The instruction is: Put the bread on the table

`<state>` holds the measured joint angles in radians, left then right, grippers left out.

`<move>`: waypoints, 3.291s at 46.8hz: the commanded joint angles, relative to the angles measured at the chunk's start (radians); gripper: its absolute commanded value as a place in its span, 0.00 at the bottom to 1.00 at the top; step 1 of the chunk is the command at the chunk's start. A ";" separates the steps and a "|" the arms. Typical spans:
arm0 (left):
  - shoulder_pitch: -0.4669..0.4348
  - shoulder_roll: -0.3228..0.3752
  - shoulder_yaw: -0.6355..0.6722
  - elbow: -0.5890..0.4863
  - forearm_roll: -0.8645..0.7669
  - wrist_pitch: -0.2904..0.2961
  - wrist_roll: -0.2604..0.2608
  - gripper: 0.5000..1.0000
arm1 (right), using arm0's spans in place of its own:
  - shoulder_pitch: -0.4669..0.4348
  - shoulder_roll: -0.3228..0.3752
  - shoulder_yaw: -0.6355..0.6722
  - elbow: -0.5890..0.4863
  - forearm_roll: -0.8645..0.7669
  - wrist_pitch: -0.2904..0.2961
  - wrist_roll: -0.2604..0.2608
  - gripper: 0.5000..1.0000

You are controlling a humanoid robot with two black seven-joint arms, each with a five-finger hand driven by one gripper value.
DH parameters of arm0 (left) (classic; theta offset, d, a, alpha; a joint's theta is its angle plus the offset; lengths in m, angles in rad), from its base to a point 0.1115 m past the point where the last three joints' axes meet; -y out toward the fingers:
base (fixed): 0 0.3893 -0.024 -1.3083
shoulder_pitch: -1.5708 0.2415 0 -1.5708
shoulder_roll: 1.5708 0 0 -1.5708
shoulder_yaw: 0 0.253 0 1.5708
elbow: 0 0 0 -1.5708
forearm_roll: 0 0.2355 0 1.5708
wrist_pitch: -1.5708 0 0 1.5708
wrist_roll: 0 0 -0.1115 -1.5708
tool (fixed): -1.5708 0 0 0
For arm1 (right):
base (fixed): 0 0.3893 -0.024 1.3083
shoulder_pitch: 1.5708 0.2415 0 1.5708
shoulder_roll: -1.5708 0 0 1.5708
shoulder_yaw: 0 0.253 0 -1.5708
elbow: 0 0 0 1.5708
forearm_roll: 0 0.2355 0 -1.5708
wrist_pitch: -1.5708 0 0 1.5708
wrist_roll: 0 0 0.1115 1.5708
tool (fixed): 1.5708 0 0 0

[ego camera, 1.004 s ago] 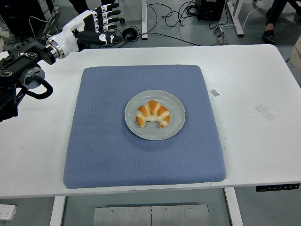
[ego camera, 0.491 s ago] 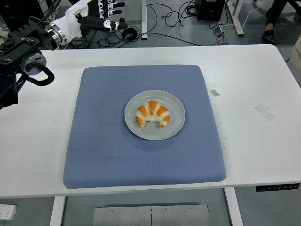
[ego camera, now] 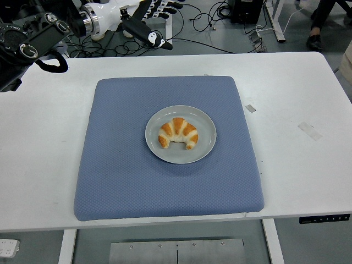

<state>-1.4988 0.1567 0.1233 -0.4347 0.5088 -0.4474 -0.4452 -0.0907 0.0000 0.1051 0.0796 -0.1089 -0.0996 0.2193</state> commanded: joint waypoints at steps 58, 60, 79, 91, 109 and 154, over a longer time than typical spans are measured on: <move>-0.054 -0.114 0.213 -0.105 0.215 -0.136 0.010 0.89 | 0.002 0.000 -0.001 -0.001 0.000 0.000 0.000 1.00; -0.055 -0.112 0.214 -0.117 0.215 -0.136 0.010 0.89 | 0.002 0.000 -0.001 -0.001 0.000 0.000 0.000 1.00; -0.057 -0.095 0.292 -0.130 0.241 -0.136 0.008 0.89 | 0.002 0.000 -0.001 -0.001 0.000 -0.002 0.000 1.00; -0.025 -0.095 0.303 -0.130 0.243 -0.134 0.008 0.89 | 0.002 0.000 -0.001 0.000 0.000 0.000 0.000 1.00; 0.049 -0.108 0.299 -0.128 0.240 -0.074 0.008 0.89 | 0.002 0.000 -0.002 -0.001 0.000 0.000 0.000 1.00; 0.110 -0.121 0.289 -0.128 0.229 0.010 0.005 0.68 | 0.005 0.000 -0.002 -0.004 0.000 -0.002 0.000 1.00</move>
<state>-1.3953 0.0353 0.4131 -0.5629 0.7379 -0.4444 -0.4409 -0.0859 0.0000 0.1026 0.0753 -0.1090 -0.1014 0.2193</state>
